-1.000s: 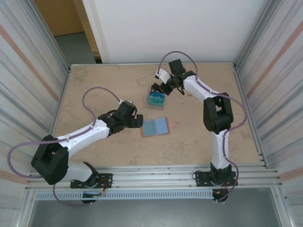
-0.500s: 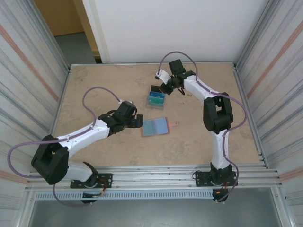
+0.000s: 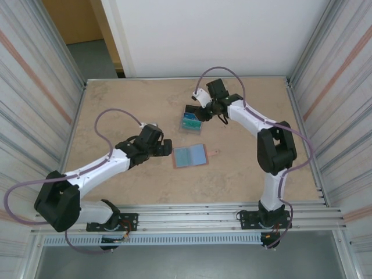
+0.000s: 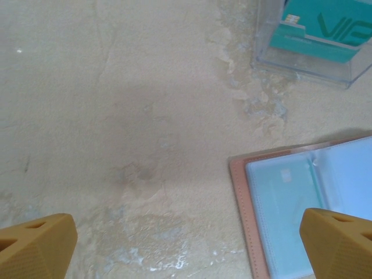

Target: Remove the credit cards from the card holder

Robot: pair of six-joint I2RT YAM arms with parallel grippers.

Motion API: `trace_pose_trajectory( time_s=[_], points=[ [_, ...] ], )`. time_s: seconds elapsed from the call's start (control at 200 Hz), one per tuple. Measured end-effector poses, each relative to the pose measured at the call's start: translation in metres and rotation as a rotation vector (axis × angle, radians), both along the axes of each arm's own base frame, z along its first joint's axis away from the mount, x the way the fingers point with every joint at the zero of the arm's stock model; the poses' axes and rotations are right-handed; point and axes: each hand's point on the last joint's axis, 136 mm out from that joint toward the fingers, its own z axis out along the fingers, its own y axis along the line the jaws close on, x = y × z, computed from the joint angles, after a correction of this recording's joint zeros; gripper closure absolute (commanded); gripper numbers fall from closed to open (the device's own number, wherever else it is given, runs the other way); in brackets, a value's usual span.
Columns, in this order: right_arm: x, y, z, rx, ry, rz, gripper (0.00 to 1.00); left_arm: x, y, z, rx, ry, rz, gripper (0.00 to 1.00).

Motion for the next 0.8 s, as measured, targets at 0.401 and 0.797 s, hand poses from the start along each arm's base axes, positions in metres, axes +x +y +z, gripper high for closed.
trace_pose_trajectory(
  time_s=[0.401,0.797],
  points=[
    [-0.123,0.046,-0.025,-0.005,0.128,-0.181,0.57,-0.006,0.044,-0.001,-0.064,-0.036,0.135,0.01],
    [-0.179,0.075,-0.092,-0.143,0.277,-0.258,0.48,-0.014,0.070,-0.002,-0.098,-0.052,0.227,0.01]
  ],
)
